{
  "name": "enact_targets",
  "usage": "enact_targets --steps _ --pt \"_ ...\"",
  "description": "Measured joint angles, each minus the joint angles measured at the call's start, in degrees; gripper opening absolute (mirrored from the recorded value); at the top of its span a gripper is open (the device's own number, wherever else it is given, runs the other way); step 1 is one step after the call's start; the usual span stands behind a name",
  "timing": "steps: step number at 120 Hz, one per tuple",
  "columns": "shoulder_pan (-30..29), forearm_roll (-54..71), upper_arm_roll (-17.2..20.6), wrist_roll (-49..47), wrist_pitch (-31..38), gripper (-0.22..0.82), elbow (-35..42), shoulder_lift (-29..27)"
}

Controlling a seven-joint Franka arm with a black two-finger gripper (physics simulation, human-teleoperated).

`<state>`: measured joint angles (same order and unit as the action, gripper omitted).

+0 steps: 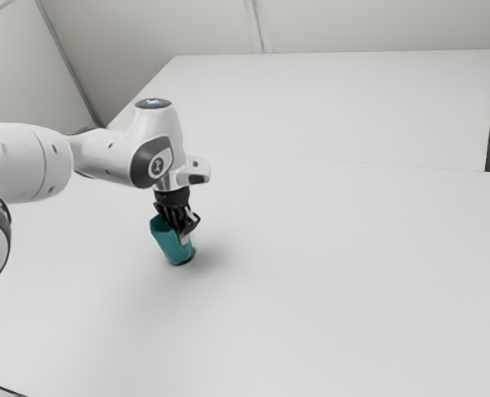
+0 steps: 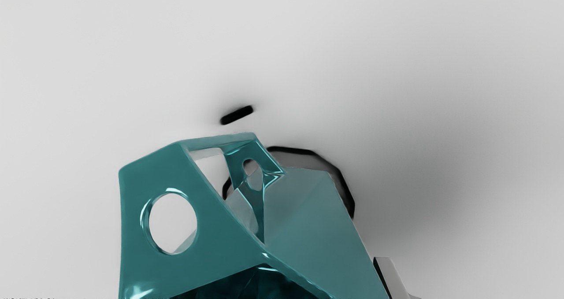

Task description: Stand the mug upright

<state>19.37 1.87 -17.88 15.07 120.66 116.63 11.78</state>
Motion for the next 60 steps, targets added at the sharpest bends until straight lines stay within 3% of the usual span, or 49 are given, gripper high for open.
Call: enact_targets --steps 24,45,60 --pt "-0.1 0.1 0.0 -2.5 0.3 -0.17 -0.1 0.8" --pt "-0.1 0.0 0.0 -3.5 0.3 0.21 -0.2 0.9" --pt "0.1 0.7 0.0 -3.9 0.3 0.39 -0.4 0.2"
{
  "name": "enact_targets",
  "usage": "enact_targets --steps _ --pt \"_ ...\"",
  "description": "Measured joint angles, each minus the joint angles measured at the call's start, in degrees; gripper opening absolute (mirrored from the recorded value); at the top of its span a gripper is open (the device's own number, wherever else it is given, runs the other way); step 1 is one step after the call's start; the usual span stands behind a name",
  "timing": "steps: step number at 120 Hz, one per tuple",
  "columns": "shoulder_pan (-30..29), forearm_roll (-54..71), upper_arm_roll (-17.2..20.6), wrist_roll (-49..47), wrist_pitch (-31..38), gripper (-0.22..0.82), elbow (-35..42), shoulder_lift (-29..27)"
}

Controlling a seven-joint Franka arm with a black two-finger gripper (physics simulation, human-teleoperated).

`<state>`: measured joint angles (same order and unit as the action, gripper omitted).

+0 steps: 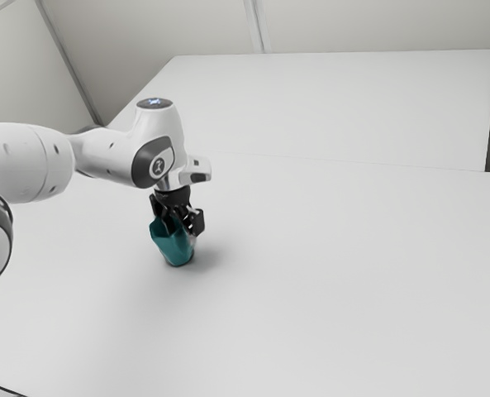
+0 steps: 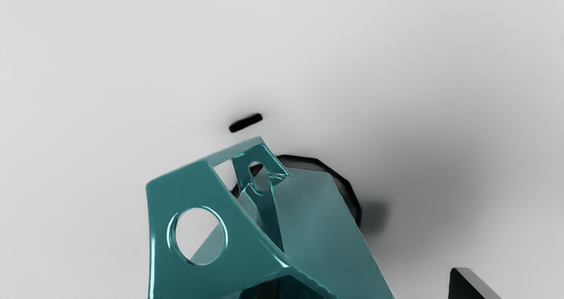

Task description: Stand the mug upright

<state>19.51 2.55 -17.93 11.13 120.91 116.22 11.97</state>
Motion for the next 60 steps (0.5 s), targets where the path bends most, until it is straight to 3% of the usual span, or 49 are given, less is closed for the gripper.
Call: enact_targets --steps 28,60 --pt "-0.1 0.3 -0.3 -0.5 -1.1 0.53 -3.4 -4.5" --pt "-0.1 1.4 -1.8 -0.1 -10.6 0.58 -16.5 -6.6"
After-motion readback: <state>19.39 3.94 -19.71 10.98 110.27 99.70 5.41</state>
